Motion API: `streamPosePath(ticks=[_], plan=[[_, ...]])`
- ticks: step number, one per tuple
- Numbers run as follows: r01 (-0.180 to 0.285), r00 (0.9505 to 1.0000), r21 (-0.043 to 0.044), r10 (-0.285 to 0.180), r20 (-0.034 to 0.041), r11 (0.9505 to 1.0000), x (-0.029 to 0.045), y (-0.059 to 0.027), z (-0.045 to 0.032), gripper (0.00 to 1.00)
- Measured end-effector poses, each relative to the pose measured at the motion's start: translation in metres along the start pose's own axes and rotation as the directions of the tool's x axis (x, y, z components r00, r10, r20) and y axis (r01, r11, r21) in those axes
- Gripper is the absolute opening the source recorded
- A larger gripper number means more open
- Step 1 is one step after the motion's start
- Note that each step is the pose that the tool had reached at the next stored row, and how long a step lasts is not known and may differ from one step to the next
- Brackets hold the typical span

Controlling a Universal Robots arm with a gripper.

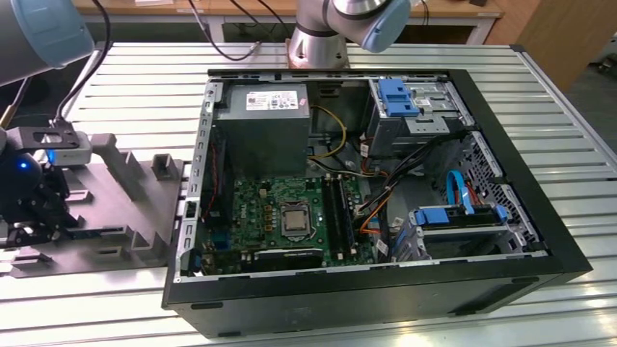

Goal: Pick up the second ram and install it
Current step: 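Pick up the second ram and move it above second insertion slot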

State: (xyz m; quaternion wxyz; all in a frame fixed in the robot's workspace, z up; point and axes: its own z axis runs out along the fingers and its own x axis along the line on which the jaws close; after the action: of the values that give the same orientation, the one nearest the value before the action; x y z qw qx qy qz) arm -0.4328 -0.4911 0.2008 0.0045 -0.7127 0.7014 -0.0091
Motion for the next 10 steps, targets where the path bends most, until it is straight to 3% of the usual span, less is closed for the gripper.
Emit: streamPosePath(ticks=[10], plan=[[0.0,1.0,0.0,0.0,0.0,1.0,-0.0001,0.0001,0.0007,0.3]])
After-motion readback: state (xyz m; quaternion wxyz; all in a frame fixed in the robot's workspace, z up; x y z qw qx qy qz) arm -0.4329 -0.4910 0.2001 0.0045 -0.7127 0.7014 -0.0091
